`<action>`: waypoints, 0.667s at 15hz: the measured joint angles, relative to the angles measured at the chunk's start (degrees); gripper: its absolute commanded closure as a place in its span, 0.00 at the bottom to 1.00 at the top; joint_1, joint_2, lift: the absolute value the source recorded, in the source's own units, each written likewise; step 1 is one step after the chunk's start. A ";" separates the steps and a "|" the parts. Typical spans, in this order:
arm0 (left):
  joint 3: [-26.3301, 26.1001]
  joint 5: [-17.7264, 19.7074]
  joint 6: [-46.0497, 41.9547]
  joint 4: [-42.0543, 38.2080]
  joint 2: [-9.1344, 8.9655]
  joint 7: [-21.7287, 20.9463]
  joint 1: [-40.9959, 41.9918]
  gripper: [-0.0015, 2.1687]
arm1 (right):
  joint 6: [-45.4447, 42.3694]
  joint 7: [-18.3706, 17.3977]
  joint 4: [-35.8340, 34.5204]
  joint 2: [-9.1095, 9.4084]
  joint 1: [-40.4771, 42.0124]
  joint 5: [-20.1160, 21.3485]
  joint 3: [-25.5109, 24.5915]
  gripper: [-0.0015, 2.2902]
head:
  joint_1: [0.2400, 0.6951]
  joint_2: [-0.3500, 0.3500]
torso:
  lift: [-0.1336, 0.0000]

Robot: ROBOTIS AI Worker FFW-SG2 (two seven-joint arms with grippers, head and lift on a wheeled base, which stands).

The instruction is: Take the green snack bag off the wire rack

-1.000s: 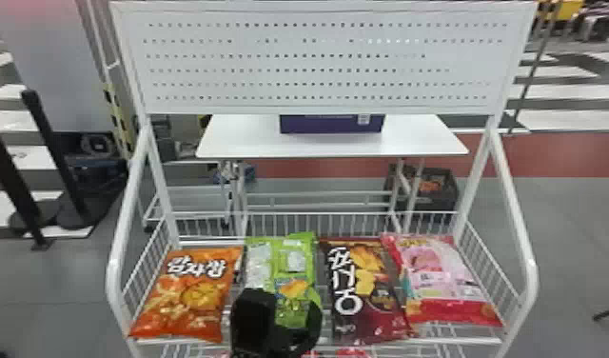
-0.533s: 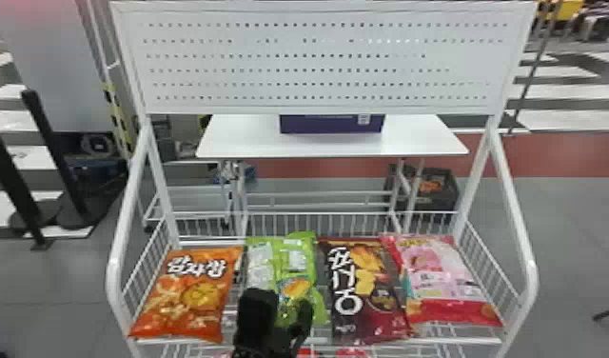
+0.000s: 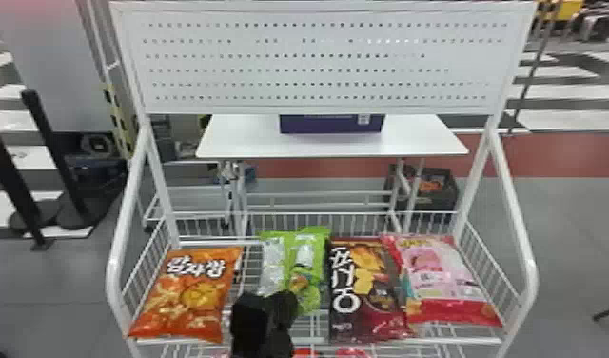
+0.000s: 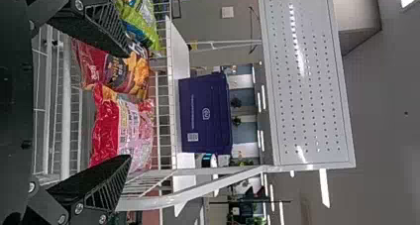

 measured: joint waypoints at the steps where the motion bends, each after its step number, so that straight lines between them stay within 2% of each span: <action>1: 0.06 0.03 -0.44 -1.90 0.49 0.25 0.89 0.66 | -0.01 0.00 0.00 0.00 -0.04 0.00 0.00 0.08 | 0.57 0.50 | 1.00; 5: 1.40 0.06 -4.11 -12.38 4.59 1.39 7.58 0.66 | -0.02 0.00 0.00 -0.01 -0.12 -0.01 0.00 0.08 | 0.57 0.50 | 1.00; 8: 4.98 0.13 -7.29 -19.01 8.18 1.52 14.82 0.66 | -0.01 0.01 0.04 -0.02 -0.31 -0.01 0.18 0.08 | 0.57 0.50 | 1.00; 10: 7.58 0.14 -11.58 -22.01 9.97 1.63 20.14 0.66 | 0.16 0.01 0.13 -0.06 -0.54 0.00 0.51 0.08 | 0.57 0.50 | 1.00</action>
